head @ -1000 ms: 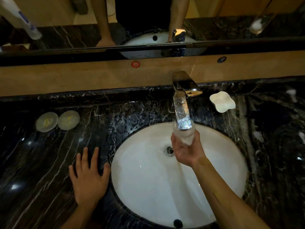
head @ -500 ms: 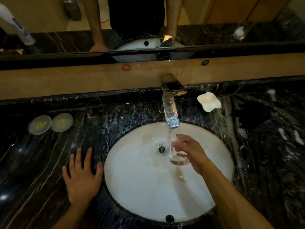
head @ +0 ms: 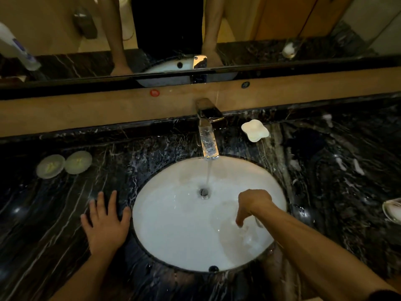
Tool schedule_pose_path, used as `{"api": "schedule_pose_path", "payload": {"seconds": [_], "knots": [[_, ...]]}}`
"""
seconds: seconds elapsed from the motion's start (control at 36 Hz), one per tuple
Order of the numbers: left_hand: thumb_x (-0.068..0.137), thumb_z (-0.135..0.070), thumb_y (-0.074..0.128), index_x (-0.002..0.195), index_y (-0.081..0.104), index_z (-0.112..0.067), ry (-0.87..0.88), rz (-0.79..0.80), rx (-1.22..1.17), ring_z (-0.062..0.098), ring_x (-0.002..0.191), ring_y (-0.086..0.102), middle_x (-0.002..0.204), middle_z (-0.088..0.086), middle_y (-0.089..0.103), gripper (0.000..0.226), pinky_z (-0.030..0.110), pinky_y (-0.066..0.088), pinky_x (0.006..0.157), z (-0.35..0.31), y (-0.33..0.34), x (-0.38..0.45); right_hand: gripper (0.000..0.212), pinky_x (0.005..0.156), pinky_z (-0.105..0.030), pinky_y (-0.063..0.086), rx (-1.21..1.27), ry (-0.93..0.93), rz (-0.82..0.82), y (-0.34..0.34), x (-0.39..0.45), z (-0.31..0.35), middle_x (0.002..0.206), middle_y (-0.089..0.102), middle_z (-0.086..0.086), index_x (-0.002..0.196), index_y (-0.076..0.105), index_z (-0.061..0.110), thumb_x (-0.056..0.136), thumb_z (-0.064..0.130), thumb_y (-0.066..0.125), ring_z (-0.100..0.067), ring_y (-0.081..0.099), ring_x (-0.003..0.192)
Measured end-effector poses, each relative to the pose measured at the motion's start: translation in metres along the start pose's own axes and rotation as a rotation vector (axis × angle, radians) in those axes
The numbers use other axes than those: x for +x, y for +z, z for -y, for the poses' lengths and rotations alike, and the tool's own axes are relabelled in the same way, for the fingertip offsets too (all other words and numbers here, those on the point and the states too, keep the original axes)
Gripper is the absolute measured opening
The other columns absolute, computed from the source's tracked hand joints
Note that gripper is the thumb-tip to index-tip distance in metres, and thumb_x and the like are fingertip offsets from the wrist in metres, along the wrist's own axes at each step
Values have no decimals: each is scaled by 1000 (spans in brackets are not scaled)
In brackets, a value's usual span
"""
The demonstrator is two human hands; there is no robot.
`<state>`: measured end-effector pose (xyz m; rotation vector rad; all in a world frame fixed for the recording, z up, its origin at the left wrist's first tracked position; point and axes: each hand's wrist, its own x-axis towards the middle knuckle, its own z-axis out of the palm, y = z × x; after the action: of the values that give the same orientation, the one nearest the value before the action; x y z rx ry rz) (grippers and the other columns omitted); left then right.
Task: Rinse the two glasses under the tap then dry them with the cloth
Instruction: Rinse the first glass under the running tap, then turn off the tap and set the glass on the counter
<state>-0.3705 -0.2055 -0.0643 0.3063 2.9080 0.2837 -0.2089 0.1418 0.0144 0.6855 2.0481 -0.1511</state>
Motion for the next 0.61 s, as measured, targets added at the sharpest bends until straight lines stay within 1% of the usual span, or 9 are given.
{"api": "schedule_pose_path", "payload": {"seconds": [0.06,0.14,0.22,0.31,0.36,0.42,0.47,0.53,0.61], "knots": [[88,-67,15,158,16,-36,1,10,-6,27,154,5,168,5,11,76,56,0,121,1,-1,0,67,85,-40,56,19,-19,10,0,0,-4,99,66,1,107,63,20,57,61,79,-23,68,90],[89,-66,16,158,13,-36,-2,37,-5,27,154,2,168,4,7,75,56,-1,121,2,-2,2,75,88,-36,54,194,-69,-43,5,-2,-13,111,66,1,117,61,19,59,63,80,-19,64,97],[97,-59,26,159,12,-31,-10,66,35,27,154,-1,168,7,5,68,58,-2,121,-3,-6,3,77,81,-29,50,500,-98,-169,15,-10,-22,117,67,0,120,63,16,59,57,85,-16,59,96],[95,-57,24,156,26,-22,33,73,103,29,154,-1,166,12,10,71,60,-8,119,-16,-16,5,73,75,-23,44,909,-77,-359,41,-21,-29,113,68,4,120,61,21,58,47,90,-12,62,93],[90,-59,22,151,36,-21,103,77,117,32,153,2,165,13,15,74,60,-11,117,-31,-23,6,75,73,-18,44,1102,-86,-478,60,-28,-32,112,68,6,119,57,26,55,41,94,-9,66,92],[90,-59,27,149,41,-21,216,72,116,33,153,7,164,13,20,71,61,-8,117,-52,-31,8,77,76,-16,46,1219,-95,-553,76,-35,-33,112,66,8,120,54,26,56,32,95,-11,66,98],[93,-58,34,148,43,-22,327,58,83,31,152,14,162,11,27,67,62,-1,119,-81,-41,12,80,86,-23,49,1286,-74,-621,92,-39,-34,116,64,7,123,51,27,57,27,95,-16,64,105],[90,-62,30,149,43,-23,447,35,10,27,151,22,159,8,35,72,59,7,121,-116,-53,15,84,93,-32,51,1335,-37,-679,102,-45,-37,121,62,3,126,48,27,57,27,95,-20,62,110],[89,-62,29,152,37,-26,633,-6,-127,22,151,24,160,1,34,73,54,10,123,-172,-75,19,82,92,-35,51,1382,3,-762,111,-56,-44,121,62,-1,125,48,31,58,24,95,-23,60,109]]}}
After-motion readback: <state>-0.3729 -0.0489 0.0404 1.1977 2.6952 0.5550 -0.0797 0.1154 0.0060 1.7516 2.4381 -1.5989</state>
